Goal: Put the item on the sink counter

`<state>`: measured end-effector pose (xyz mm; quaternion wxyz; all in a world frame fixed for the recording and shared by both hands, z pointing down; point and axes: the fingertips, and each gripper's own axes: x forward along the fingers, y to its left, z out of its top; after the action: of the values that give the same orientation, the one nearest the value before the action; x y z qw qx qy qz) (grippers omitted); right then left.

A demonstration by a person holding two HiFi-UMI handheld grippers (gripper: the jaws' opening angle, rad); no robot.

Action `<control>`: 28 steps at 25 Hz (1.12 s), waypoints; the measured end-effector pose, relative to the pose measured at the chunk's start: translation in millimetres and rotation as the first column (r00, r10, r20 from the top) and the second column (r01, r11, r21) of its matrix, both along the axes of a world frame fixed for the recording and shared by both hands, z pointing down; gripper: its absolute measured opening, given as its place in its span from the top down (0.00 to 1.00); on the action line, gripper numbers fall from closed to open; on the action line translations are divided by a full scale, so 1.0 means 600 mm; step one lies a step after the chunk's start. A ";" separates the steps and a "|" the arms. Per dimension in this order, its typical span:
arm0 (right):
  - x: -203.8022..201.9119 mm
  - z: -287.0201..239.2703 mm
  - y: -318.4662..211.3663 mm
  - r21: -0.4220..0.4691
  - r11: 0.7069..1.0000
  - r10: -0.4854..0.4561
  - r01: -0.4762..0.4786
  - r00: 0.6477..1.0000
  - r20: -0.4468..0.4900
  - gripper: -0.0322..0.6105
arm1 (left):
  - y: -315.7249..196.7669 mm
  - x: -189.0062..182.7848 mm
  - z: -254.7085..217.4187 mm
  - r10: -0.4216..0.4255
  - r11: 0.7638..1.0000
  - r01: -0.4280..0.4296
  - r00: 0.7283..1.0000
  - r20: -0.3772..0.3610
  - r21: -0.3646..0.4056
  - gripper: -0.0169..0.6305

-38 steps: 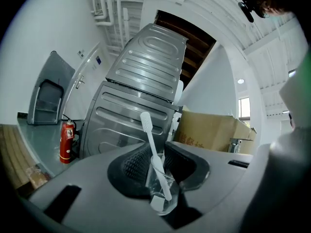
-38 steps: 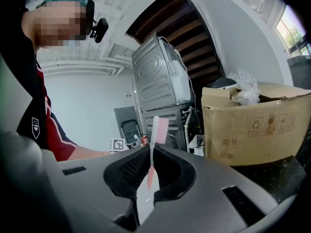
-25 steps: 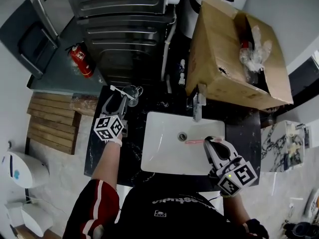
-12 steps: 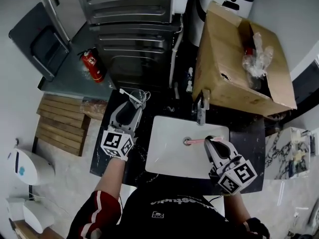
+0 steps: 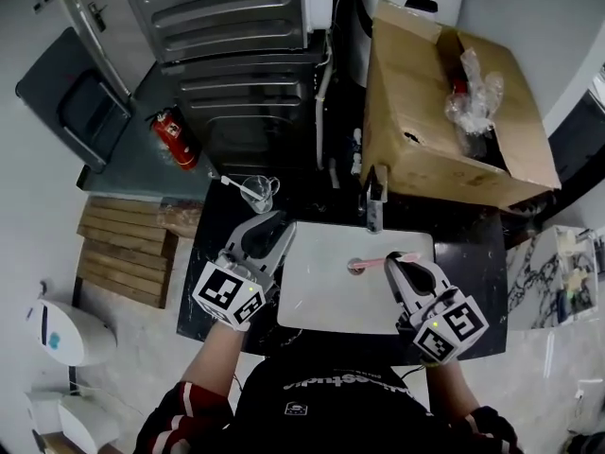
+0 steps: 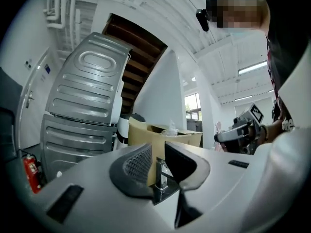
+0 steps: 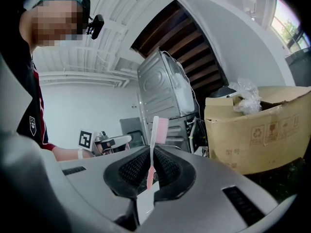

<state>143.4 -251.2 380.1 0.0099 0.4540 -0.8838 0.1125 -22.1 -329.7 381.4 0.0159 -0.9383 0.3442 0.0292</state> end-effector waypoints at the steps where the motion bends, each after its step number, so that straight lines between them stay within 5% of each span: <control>1: 0.002 0.000 0.001 0.001 1.000 0.001 -0.001 1.000 0.001 0.87 | 0.007 0.005 -0.001 0.008 1.000 -0.008 1.000 0.003 -0.003 0.85; 5: 0.004 0.000 0.005 0.005 1.000 0.002 -0.002 1.000 0.009 0.87 | 0.029 0.018 -0.006 0.033 0.999 -0.033 0.999 0.023 -0.002 0.94; 15: -0.017 -0.009 -0.009 0.015 0.999 -0.030 0.030 0.999 0.023 0.87 | 0.053 0.015 0.010 0.053 0.998 -0.052 0.998 0.034 -0.038 0.95; 28: -0.155 -0.045 -0.136 0.106 0.975 -0.197 0.195 0.980 0.003 0.87 | 0.062 -0.088 0.050 -0.073 0.989 0.074 0.997 0.013 -0.129 0.95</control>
<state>50.6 -332.8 353.0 -0.0090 0.3637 -0.9290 0.0673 -75.1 -292.4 411.6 -0.0424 -0.9242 0.3795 0.0026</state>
